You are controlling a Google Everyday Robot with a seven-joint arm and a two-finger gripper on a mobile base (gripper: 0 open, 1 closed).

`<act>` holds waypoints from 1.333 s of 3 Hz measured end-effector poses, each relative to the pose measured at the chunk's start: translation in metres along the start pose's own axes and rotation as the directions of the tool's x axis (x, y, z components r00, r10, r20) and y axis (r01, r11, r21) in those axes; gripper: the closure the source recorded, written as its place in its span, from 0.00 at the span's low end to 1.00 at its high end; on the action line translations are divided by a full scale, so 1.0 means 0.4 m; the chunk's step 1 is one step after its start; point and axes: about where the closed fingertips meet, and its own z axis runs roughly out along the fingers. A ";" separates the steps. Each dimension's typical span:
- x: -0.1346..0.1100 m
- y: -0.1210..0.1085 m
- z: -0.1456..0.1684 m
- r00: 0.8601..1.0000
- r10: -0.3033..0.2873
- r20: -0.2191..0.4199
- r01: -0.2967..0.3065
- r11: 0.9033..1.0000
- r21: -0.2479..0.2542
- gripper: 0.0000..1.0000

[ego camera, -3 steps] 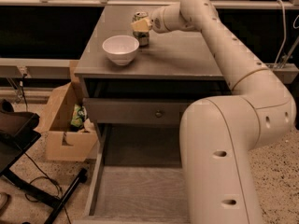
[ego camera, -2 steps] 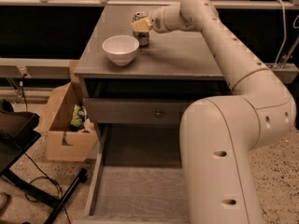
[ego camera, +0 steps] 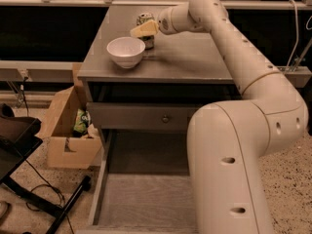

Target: Pick 7up can from middle drawer and place on counter

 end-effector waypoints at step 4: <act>-0.113 0.060 -0.828 0.983 -0.162 0.086 0.152 0.982 0.110 0.00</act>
Offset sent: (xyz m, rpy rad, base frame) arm -0.1288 -0.1654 0.1162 -0.0238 -0.0703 0.1310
